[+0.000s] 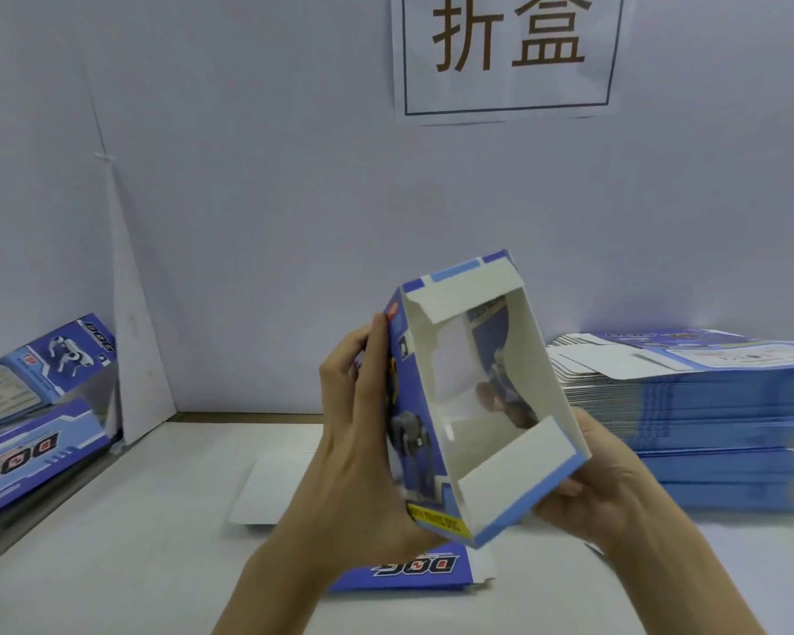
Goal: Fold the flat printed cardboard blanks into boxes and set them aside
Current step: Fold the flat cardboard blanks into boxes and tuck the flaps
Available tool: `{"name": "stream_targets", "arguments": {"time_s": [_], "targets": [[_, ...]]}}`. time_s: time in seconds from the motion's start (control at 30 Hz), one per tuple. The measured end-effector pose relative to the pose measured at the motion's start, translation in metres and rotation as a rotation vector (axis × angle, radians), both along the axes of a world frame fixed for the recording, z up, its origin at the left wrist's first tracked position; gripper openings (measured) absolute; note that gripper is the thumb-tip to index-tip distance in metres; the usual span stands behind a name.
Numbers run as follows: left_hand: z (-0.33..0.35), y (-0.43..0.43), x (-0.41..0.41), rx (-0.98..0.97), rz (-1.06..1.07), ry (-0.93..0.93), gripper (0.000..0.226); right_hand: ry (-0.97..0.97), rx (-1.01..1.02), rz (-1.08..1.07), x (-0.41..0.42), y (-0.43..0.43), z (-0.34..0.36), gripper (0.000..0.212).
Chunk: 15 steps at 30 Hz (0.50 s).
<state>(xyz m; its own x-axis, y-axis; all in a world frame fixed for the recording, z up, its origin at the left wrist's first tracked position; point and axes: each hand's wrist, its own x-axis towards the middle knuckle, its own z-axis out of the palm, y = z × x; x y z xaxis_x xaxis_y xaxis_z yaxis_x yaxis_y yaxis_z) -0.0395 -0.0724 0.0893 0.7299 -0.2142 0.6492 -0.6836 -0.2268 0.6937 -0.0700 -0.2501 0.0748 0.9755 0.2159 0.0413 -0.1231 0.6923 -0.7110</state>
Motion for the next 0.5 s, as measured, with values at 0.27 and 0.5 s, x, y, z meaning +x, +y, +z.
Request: {"name": "stream_targets", "arguments": {"time_s": [0.27,0.5], "targets": [[-0.023,0.032,0.014,0.197,0.126,-0.429,0.133,-0.187,-0.325,-0.561,-0.004,-0.004,0.014,0.016],[-0.027,0.033,0.013,0.383,0.221,-0.378,0.119,-0.466,-0.588,-1.135,-0.002,-0.019,0.004,0.027]]}}
